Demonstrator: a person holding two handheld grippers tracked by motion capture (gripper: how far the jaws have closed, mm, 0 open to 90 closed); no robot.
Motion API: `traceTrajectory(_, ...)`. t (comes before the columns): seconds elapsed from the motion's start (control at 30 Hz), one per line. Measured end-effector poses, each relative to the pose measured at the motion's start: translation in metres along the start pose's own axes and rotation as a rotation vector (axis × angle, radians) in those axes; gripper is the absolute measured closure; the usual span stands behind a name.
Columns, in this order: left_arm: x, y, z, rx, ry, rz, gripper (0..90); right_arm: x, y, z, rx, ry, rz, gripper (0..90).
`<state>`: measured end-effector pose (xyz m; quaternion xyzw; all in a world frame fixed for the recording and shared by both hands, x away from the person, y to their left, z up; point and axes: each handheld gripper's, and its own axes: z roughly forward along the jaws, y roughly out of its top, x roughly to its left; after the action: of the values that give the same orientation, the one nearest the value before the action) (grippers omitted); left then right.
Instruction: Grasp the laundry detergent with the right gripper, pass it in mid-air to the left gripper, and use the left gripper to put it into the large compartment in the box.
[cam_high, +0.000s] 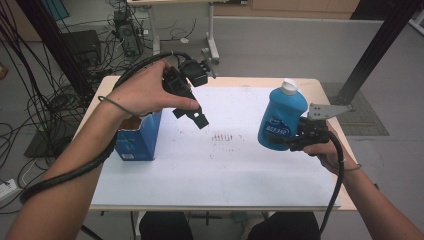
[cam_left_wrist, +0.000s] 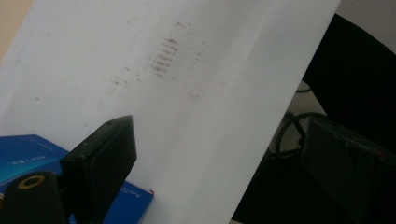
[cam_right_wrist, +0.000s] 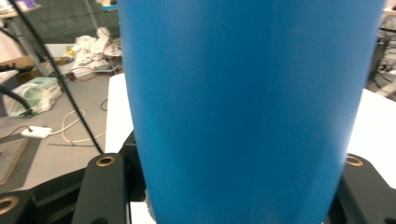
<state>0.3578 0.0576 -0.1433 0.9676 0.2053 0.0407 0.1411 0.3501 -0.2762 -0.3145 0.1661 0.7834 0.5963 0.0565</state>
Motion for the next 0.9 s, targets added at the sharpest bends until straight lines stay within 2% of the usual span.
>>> traceTrajectory(0.17, -0.006, 0.009, -0.011, 0.002, -0.025, 0.096, 10.4, 0.003, 0.006, 0.0, 0.002, 0.029, -0.015, 40.9)
traceTrajectory(0.23, -0.007, 0.011, -0.014, 0.023, -0.04, 0.123, 10.4, 0.003, 0.007, 0.0, -0.002, 0.046, -0.014, 40.9)
traceTrajectory(0.33, -0.008, 0.016, -0.018, 0.051, -0.034, 0.155, 10.5, 0.004, 0.01, 0.0, 0.002, 0.062, -0.023, 40.9)
traceTrajectory(0.5, -0.008, 0.021, -0.026, 0.044, -0.064, 0.183, 10.5, 0.005, 0.014, 0.0, 0.012, 0.08, -0.04, 40.9)
traceTrajectory(0.9, -0.006, 0.026, -0.036, 0.043, -0.055, 0.197, 10.2, 0.006, 0.017, 0.001, 0.03, 0.114, -0.063, 40.8)
